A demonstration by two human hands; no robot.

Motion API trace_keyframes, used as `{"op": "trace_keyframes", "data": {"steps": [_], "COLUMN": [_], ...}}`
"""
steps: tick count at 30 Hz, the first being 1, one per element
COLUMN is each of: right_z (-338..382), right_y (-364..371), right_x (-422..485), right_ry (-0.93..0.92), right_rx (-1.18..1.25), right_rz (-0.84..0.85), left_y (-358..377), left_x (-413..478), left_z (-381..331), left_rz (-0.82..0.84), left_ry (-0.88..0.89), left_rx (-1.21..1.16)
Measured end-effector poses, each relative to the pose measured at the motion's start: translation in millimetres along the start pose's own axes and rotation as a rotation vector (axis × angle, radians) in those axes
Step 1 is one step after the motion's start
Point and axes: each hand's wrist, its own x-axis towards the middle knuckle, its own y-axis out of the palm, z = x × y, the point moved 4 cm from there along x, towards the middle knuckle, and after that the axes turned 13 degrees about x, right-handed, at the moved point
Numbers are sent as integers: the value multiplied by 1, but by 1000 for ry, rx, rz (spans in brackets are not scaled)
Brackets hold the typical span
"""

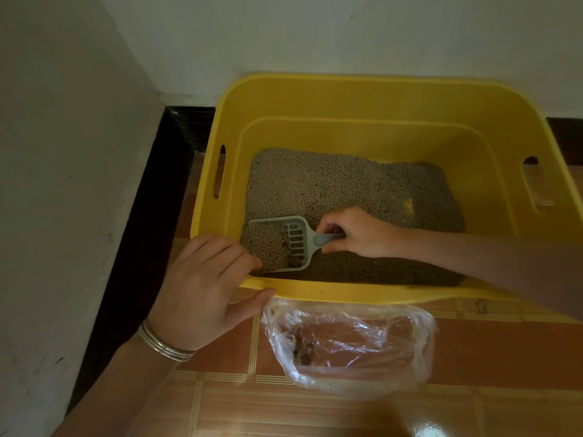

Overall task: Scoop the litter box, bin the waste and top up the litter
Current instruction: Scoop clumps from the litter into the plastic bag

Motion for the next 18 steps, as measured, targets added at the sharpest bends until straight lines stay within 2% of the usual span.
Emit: {"op": "trace_keyframes", "data": {"steps": [8,18], "right_z": [-4,-11], "right_y": [-6,-44], "right_x": [-8,-34], "right_ry": [5,-16], "right_rx": [55,-44], "right_rz": [-17,-148], "left_y": [-1,-2], "left_x": [0,1], "left_z": [0,0], "left_rz": [-21,-15], "left_ry": [0,-4], "left_rx": [4,7]}}
